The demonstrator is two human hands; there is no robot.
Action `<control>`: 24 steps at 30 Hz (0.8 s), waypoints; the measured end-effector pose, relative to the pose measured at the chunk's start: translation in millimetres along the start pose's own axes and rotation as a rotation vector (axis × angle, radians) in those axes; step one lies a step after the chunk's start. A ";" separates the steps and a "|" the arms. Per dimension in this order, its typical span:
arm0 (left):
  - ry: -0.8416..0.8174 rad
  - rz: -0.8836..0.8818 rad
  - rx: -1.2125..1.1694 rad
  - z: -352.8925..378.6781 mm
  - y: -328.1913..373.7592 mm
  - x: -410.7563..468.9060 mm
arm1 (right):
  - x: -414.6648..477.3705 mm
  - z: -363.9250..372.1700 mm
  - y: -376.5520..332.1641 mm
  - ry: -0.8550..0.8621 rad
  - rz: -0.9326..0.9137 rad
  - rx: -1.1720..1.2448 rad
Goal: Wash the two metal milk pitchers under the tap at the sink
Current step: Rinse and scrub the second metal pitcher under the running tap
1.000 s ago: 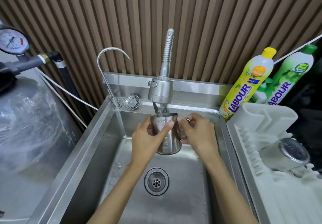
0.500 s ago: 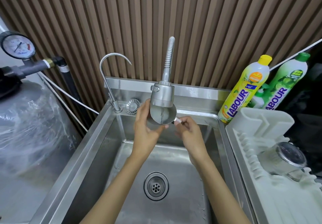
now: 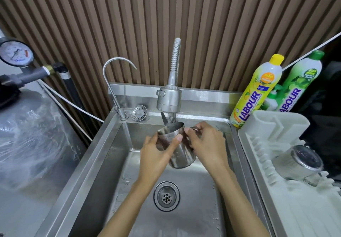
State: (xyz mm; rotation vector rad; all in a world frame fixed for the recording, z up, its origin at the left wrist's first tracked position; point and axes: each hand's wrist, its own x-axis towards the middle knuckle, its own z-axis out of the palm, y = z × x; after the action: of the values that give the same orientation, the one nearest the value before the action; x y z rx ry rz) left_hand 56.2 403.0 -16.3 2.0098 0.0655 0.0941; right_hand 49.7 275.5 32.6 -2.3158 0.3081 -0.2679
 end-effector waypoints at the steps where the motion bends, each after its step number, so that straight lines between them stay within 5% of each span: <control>1: -0.058 -0.007 -0.074 1.1 1.1 2.6 | -0.5 -5.8 -2.9 0.021 -0.018 -0.064; 5: -0.209 -0.023 -0.365 7.5 5.8 19.0 | 0.0 -13.5 -3.6 0.074 -0.089 -0.042; 9: -0.133 0.065 -0.521 9.3 8.4 33.4 | 9.6 2.1 12.1 0.000 -0.101 0.371; 18: 0.091 0.466 0.044 -23.6 15.9 33.8 | 6.2 41.2 26.5 -0.326 0.039 0.915; 24: 0.210 0.252 0.131 -28.1 25.3 19.0 | 0.2 37.0 20.9 -0.238 0.023 0.862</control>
State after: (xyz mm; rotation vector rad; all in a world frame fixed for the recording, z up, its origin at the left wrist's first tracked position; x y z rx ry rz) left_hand 72.4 419.1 19.3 2.1247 -0.0500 0.4724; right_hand 57.5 286.3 -7.7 -1.4691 0.0677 -0.0800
